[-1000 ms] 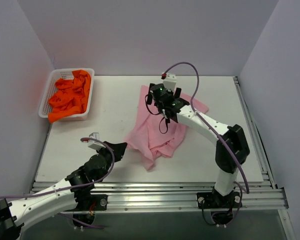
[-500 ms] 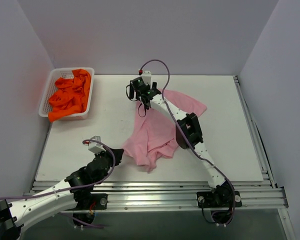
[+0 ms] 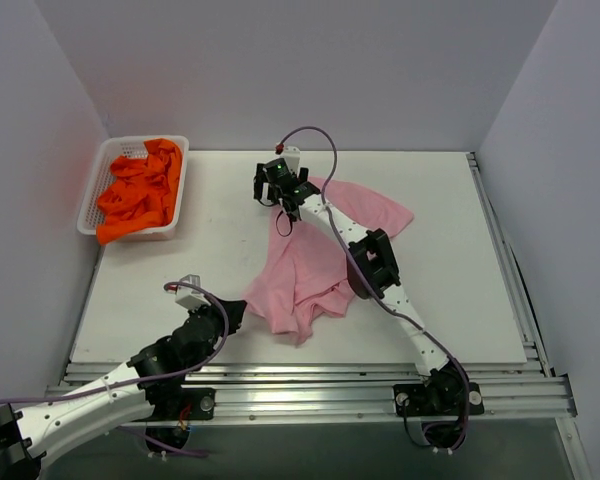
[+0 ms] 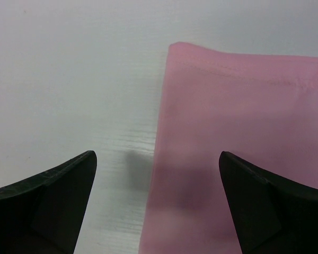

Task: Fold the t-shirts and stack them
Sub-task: Flatten out the tshirt

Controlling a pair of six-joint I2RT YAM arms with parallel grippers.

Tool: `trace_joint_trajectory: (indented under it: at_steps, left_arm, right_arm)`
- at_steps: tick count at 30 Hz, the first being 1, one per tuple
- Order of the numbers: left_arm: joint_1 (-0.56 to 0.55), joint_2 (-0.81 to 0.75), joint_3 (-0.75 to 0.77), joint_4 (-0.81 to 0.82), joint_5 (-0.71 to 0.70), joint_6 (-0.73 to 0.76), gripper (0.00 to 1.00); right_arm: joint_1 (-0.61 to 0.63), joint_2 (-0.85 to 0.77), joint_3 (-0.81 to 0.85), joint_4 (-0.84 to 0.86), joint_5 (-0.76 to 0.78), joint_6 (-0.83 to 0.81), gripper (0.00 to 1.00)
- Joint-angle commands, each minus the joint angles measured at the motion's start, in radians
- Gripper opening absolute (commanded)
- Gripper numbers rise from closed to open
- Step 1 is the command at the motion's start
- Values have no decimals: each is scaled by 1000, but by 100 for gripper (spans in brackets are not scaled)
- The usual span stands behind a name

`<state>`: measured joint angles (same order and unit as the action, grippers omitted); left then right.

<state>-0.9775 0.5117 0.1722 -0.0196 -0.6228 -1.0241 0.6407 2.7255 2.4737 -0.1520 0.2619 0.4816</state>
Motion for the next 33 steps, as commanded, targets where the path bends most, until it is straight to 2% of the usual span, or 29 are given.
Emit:
trace_joint_trajectory:
  at_steps: [1, 6, 9, 10, 12, 13, 15, 16, 23, 25, 27, 33]
  left_arm:
    - [7, -1, -7, 3, 5, 16, 2]
    - [8, -30, -17, 1, 5, 15, 2]
    - [8, -71, -25, -22, -2, 12, 2]
    - [8, -84, -25, -31, -2, 10, 2]
    - [10, -120, -23, -60, -5, 12, 2]
    - [10, -131, -23, -71, -3, 12, 2]
    - [10, -160, -20, -100, 1, 12, 2]
    - [10, -171, -20, -108, 0, 12, 2]
    - [10, -188, -22, -123, 0, 12, 2]
    - [10, -179, -16, -126, -5, 13, 2]
    - [10, -173, -4, -140, -11, 15, 2]
    - [8, -142, 50, -200, -43, 15, 2]
  right_arm:
    - [-4, 51, 106, 32, 0, -5, 96]
    - [-9, 129, 175, -10, -13, -18, 88]
    - [-25, 152, 197, -73, -48, 2, 73]
    - [-30, 151, 176, -81, -55, 3, 61]
    - [-30, 148, 169, -118, -49, -3, 48]
    - [-32, 149, 171, -139, -37, -8, 35]
    - [-48, 146, 166, -201, -23, -9, 16]
    - [-56, 142, 162, -218, -17, -5, 1]
    - [-85, 64, 48, -267, 25, -18, 0]
    - [-87, 13, -65, -229, 34, -23, 0]
    - [-84, -105, -236, -135, 71, -31, 0]
    - [-81, -377, -433, -55, 166, -72, 0]
